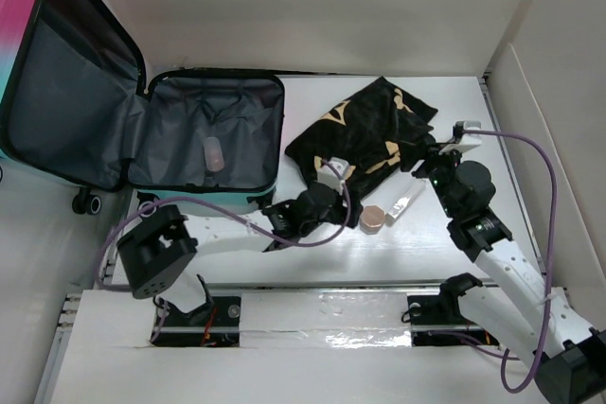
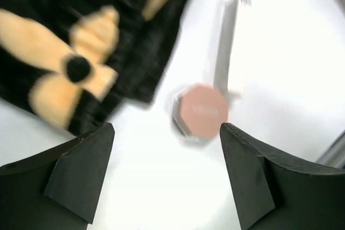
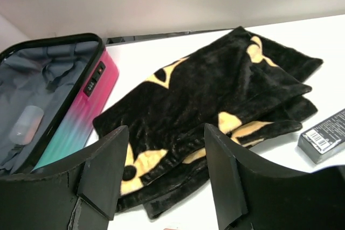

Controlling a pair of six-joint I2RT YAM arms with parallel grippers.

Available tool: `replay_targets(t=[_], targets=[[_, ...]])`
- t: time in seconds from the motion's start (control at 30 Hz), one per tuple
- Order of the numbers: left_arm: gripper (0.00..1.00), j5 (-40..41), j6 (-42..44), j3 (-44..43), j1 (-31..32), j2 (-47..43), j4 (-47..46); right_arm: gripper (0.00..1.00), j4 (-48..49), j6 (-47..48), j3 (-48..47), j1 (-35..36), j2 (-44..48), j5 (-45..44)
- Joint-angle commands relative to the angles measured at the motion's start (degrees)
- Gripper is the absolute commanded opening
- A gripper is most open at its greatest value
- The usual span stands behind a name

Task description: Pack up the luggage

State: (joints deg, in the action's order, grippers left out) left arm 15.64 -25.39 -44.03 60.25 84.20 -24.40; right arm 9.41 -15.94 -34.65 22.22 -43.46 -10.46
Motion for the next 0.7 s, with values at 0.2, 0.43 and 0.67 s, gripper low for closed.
replay_targets(t=[0.2,0.43,0.67], targets=[[0.81,-3.6,9.6,-12.0,6.8,14.0,0.3,0.64,0.6,0.2,0.1,-0.1,-0.7,-1.9],[0.81,-2.1,11.6,-18.5,6.8,22.1,3.6,0.64,0.8,0.5,0.1,-0.1,-0.7,-1.2],[0.79,-0.9,12.7,-22.0,6.8,27.2,5.9,0.64,0.5,0.7,-0.2,-0.1,-1.3,-0.9]])
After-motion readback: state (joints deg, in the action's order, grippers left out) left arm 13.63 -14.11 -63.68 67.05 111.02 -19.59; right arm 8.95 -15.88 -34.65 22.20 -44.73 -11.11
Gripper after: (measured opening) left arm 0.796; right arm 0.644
